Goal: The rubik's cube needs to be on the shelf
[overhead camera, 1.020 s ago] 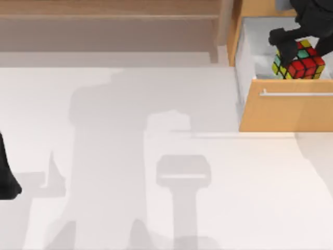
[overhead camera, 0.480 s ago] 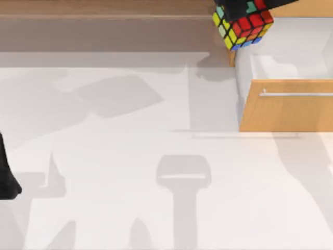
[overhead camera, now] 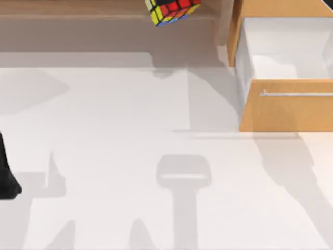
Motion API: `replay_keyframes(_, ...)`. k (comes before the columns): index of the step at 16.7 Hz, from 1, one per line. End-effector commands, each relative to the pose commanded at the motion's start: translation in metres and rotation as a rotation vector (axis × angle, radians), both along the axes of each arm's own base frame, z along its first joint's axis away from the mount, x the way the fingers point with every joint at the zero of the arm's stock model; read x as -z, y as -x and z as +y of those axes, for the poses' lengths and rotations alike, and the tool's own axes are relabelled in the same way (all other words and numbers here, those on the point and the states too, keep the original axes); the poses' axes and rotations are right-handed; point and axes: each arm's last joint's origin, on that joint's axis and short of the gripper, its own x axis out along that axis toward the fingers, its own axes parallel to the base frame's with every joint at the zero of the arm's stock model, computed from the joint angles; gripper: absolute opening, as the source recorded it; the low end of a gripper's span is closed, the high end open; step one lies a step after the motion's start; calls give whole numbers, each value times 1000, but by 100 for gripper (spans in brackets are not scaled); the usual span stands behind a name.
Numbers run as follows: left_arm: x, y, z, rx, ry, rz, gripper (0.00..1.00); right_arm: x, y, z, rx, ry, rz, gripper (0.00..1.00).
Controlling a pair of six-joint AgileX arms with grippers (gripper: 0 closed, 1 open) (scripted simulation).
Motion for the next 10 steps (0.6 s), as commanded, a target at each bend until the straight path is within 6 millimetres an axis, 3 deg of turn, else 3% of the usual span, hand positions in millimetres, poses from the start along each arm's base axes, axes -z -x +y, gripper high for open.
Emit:
replay_keyframes(6, 0, 0, 0, 0, 0, 0, 100, -12, -3, 24, 15, -126, -154, 0)
replay_keyframes(10, 0, 0, 0, 0, 0, 0, 100, 7, 3, 56, -9, -160, -189, 0)
